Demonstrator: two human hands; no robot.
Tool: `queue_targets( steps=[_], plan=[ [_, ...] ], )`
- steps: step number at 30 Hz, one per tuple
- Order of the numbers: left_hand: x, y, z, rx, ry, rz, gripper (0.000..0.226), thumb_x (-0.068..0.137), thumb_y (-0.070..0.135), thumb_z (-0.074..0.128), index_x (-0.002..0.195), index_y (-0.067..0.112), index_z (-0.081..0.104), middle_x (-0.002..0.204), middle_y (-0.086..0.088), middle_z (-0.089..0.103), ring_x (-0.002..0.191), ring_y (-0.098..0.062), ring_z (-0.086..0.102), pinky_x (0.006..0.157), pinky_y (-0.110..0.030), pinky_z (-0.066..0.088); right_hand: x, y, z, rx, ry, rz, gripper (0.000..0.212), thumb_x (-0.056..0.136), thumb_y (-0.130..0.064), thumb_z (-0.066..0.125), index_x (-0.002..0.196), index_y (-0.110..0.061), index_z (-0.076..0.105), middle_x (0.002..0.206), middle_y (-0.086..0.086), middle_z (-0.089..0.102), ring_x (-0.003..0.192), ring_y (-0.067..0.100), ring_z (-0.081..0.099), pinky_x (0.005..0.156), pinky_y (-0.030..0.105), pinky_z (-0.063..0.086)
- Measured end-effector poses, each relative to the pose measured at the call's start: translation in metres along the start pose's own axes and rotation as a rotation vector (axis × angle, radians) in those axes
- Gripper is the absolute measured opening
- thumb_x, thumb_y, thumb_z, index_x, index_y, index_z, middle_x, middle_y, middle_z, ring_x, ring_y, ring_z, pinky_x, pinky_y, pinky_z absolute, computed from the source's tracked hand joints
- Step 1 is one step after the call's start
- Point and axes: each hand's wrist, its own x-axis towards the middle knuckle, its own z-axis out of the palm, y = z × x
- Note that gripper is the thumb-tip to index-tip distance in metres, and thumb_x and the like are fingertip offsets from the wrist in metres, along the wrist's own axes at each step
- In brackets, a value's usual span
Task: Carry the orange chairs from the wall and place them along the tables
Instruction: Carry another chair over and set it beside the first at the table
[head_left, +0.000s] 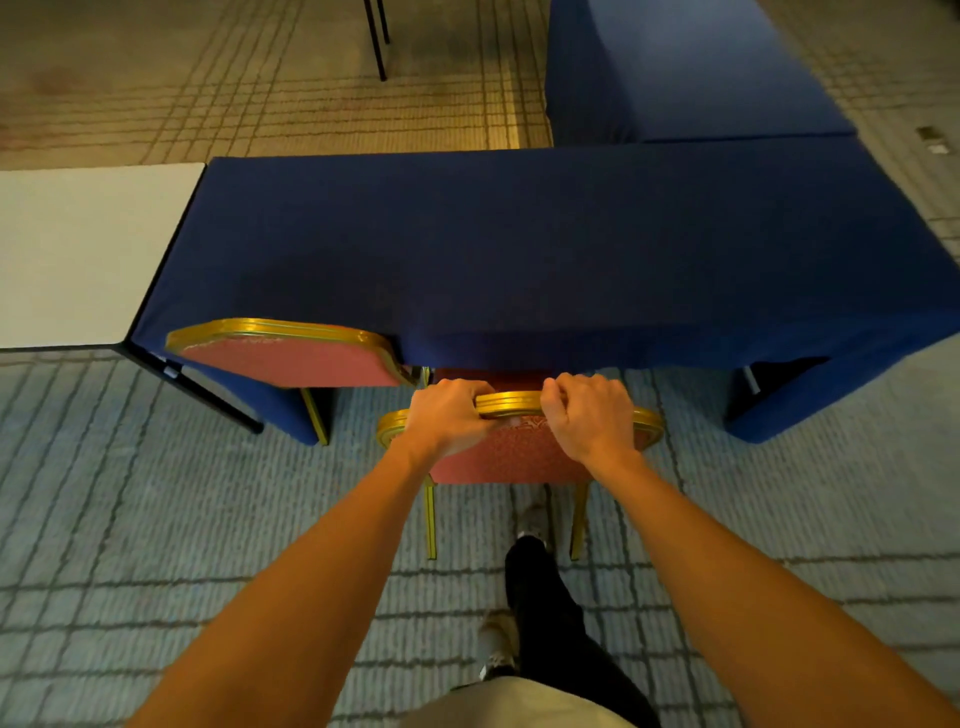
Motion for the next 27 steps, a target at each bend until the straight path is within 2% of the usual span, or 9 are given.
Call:
queue_targets(
  steps=[4,8,11,17,21,23,27],
  plan=[
    [-0.038,0.004,0.019,0.005,-0.077,-0.021,0.056,0.071,0.087,0.059,0.104,0.042,0.067,0.095,0.012,0.072,0.093,-0.015,0.066,0.076,-0.034,0.047,-0.046,-0.005,0.009,-0.074,-0.033,0.084,0.059,0.098,-0.046,0.02,0.076,-0.016,0.067,0.078,0.006,0.067,0.077,0.026,0.056,0.082,0.043,0.037],
    [-0.072,0.004,0.046,0.02,-0.142,-0.016,0.045,0.079,0.078,0.061,0.108,0.043,0.066,0.094,0.012,0.072,0.091,-0.016,0.067,0.081,-0.038,0.053,-0.091,0.003,0.019,-0.086,-0.08,0.044,0.056,0.098,-0.043,0.02,0.077,-0.018,0.066,0.081,0.003,0.067,0.083,0.023,0.055,0.096,0.045,0.036],
    [-0.092,0.0,0.066,0.031,-0.208,0.022,0.041,0.084,0.07,0.061,0.119,0.048,0.062,0.101,0.014,0.073,0.095,-0.015,0.067,0.086,-0.039,0.054,-0.118,0.009,0.028,-0.058,-0.083,-0.003,0.051,0.099,-0.04,0.023,0.081,-0.02,0.066,0.087,0.0,0.068,0.095,0.023,0.056,0.111,0.053,0.028],
    [-0.13,0.004,0.092,0.046,-0.249,0.04,0.044,0.091,0.062,0.059,0.133,0.047,0.056,0.111,0.017,0.072,0.104,-0.013,0.066,0.097,-0.039,0.047,-0.164,0.012,0.034,-0.087,-0.236,0.0,0.063,0.098,-0.045,0.009,0.095,-0.021,0.067,0.099,-0.001,0.066,0.107,0.021,0.053,0.118,0.052,0.017],
    [-0.169,0.006,0.123,0.067,-0.204,0.03,0.043,0.091,0.058,0.059,0.133,0.051,0.054,0.112,0.016,0.072,0.105,-0.016,0.066,0.092,-0.037,0.048,-0.198,0.019,0.045,-0.159,-0.346,-0.087,0.076,0.098,-0.048,-0.001,0.107,-0.021,0.069,0.111,0.0,0.066,0.116,0.022,0.05,0.119,0.053,0.011],
    [-0.178,0.007,0.127,0.056,-0.14,-0.026,0.04,0.09,0.055,0.061,0.13,0.051,0.057,0.11,0.014,0.072,0.103,-0.018,0.067,0.088,-0.036,0.05,-0.206,0.011,0.045,-0.119,-0.329,-0.036,0.075,0.098,-0.048,0.0,0.107,-0.02,0.069,0.11,0.001,0.068,0.113,0.023,0.053,0.116,0.052,0.018],
    [-0.182,0.015,0.127,0.086,-0.212,-0.084,0.022,0.09,0.043,0.063,0.112,0.036,0.064,0.101,0.009,0.072,0.101,-0.021,0.066,0.089,-0.039,0.05,-0.216,0.009,0.048,-0.05,-0.354,0.024,0.068,0.1,-0.047,0.004,0.114,-0.022,0.065,0.116,0.002,0.068,0.112,0.027,0.055,0.101,0.046,0.035]
  ],
)
